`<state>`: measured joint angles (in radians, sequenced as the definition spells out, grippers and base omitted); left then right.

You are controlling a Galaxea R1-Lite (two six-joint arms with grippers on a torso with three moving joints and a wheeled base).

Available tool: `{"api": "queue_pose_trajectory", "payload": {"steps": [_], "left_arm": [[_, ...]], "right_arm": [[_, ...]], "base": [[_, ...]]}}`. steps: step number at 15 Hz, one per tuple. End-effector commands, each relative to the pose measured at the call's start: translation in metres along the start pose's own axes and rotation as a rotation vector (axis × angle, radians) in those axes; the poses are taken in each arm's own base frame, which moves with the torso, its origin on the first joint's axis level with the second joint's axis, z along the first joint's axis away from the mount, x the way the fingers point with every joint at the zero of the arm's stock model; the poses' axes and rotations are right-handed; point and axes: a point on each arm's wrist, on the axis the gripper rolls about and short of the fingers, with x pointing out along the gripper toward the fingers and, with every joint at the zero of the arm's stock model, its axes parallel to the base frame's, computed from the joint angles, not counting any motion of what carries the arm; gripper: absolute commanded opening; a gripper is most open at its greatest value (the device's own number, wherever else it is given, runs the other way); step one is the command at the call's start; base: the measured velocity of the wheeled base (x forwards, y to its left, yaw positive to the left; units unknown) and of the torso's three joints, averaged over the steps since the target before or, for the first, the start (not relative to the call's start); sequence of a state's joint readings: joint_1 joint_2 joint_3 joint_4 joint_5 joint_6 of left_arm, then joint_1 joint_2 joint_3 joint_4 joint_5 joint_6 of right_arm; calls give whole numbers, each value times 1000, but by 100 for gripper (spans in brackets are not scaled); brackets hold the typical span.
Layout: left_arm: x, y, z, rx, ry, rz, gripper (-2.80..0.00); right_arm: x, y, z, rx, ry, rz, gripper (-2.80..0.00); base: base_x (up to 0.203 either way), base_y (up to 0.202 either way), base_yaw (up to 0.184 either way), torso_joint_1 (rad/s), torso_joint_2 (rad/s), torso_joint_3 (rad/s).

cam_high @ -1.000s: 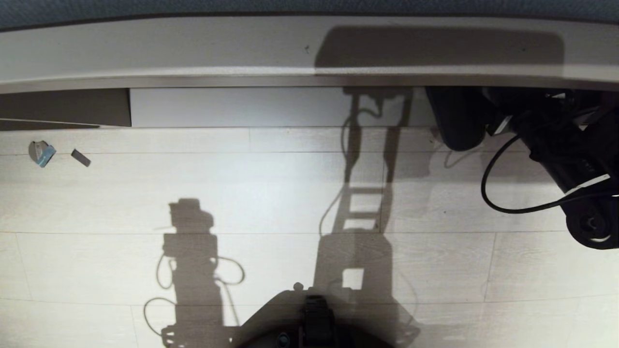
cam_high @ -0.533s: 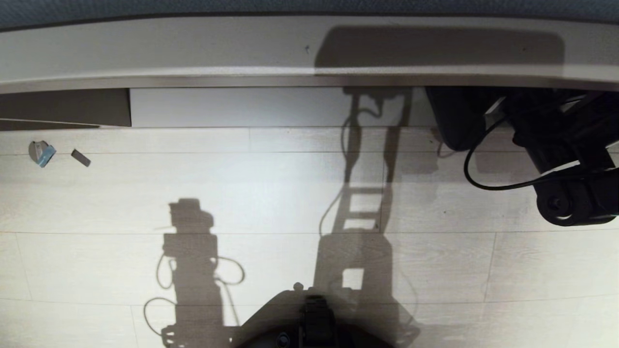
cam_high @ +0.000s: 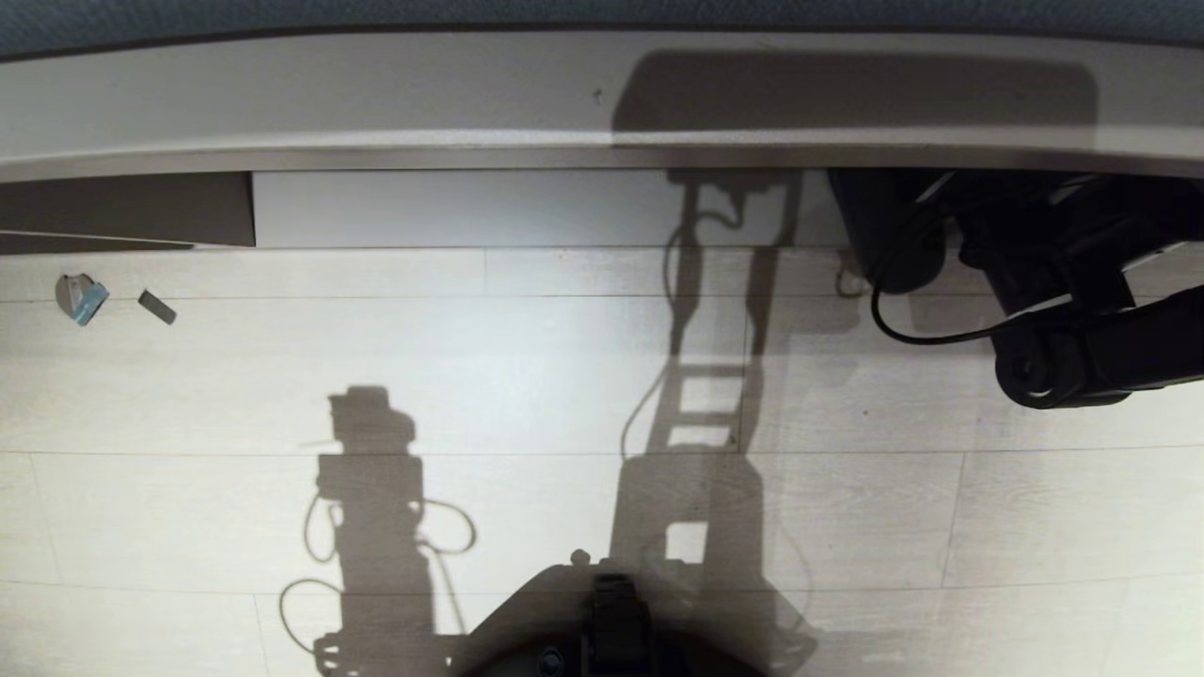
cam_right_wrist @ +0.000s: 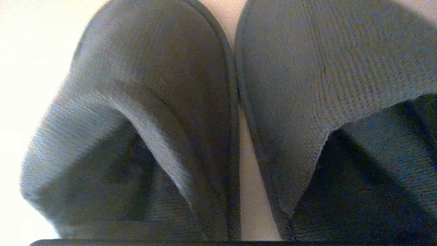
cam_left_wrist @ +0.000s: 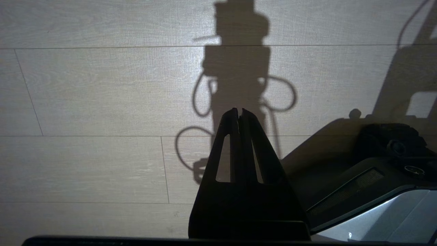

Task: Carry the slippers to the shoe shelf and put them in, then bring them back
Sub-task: Pick up the slippers in the shoe cabinet

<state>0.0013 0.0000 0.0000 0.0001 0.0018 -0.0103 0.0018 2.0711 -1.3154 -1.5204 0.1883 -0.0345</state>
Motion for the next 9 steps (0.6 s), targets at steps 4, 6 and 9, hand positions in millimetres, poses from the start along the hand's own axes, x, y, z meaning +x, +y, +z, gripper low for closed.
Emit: {"api": "queue_pose_trajectory", "payload": {"steps": [4,6,9], "left_arm": [[0,0,0,0,1,1,-280],[0,0,0,0,1,0,-280],[0,0,0,0,1,1,-280]], "right_arm": [[2,1,-11,-1,0,22,-280],[4,2,-10,-1,-5,45,-280],[8,3,3,1,-20,45,-280]], "base": [[0,0,0,0,0,0],[0,0,0,0,0,0],[0,0,0,0,0,0]]}}
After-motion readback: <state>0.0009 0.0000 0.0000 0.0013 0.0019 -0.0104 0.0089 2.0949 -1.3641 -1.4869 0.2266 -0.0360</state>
